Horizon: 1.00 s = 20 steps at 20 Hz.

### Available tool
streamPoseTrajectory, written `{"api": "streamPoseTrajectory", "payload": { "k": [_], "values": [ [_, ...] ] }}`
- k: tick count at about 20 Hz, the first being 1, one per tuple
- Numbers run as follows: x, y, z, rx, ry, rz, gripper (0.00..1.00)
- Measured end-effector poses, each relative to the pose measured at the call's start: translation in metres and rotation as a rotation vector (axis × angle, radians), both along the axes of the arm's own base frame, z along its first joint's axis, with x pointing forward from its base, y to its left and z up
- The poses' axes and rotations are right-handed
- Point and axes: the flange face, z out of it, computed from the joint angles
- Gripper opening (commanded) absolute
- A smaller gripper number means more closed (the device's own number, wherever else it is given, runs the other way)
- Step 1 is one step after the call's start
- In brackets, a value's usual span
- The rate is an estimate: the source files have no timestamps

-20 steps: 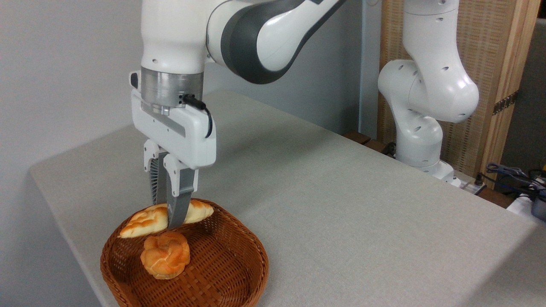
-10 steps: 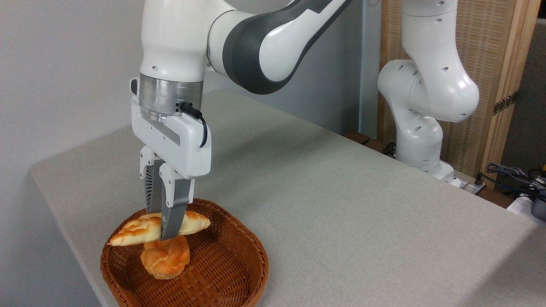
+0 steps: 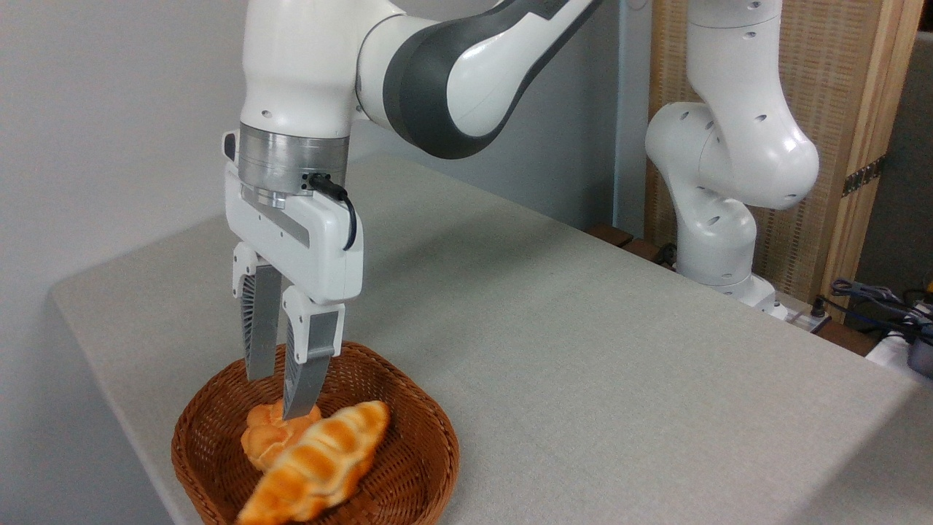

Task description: Put bread into the basket

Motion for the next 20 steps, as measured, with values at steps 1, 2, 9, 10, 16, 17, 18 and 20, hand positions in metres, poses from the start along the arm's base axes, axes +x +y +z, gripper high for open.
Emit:
{"api": "streamPoseTrajectory", "payload": {
  "k": [1,2,9,10,16,17,18,20],
  "values": [
    [0.000,0.000,0.000,0.000,0.003,0.000,1.00],
    [-0.001,0.000,0.001,0.000,0.006,0.000,1.00],
    [-0.029,0.024,0.041,-0.087,0.103,0.067,1.00],
    [-0.038,0.029,0.054,-0.106,0.135,0.078,1.00],
    [-0.077,0.023,0.115,-0.128,0.343,0.060,1.00],
    [-0.080,0.015,0.117,-0.125,0.362,0.048,1.00],
    [-0.081,0.005,0.117,-0.124,0.370,0.048,1.00],
    [-0.080,-0.015,0.115,-0.125,0.379,0.061,1.00]
  ]
}}
